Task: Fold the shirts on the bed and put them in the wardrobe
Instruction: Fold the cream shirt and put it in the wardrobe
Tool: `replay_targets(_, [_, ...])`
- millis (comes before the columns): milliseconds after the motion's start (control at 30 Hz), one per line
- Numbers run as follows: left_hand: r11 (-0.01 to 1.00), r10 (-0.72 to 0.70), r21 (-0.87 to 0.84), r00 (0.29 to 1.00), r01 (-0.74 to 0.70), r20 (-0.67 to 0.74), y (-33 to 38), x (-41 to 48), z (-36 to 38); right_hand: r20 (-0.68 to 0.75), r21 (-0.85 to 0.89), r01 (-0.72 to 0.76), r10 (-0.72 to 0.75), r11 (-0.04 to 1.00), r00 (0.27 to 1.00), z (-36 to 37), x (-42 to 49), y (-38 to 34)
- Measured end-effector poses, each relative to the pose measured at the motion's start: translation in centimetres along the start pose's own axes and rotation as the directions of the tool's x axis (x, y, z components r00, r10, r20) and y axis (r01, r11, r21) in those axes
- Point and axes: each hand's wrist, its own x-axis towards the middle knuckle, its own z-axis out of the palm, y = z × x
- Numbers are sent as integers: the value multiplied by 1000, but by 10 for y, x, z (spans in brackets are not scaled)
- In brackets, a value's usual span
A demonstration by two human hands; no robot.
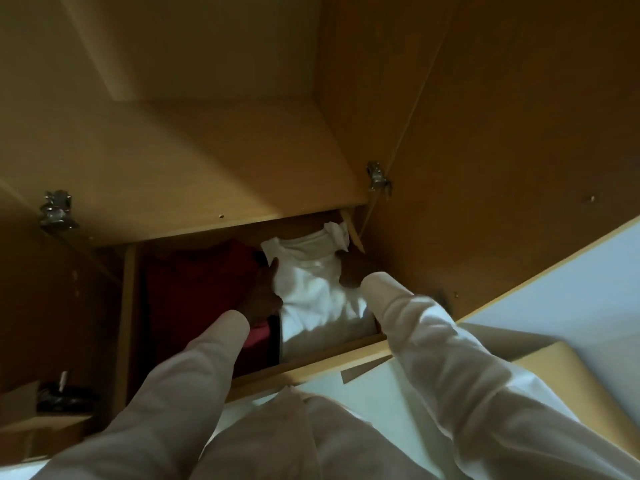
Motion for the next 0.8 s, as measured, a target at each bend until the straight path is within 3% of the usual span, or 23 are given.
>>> replay_targets(133, [997,14,73,1000,-14,-4,-1,3,-1,-330,-37,-54,39,998,943,28,-18,-20])
replay_targets(233, [998,3,57,1000,-4,11,1,-1,-1,-202,-6,32,-32,999,979,46,-17,-23])
replay_targets(333, [996,-17,90,1000,16,12,-4,1,-1,-75,80,-90,96,993,993,55,-5,-15])
replay_targets(433, [949,-60,311,998,51,20,-7,6,-2,-80,61,-201,205,978,975,54,5,-10])
replay_targets(567, [727,-83,682,996,75,-21,-3,10,-7,-137,158,-139,161,978,977,39,22,-24])
replay_targets(700, [639,-83,765,996,81,-37,-5,7,-9,-123,273,-104,142,956,982,21,55,-23])
replay_targets(800, [655,-77,752,996,76,-34,-8,1,-14,-53,314,-78,100,946,994,17,64,-16])
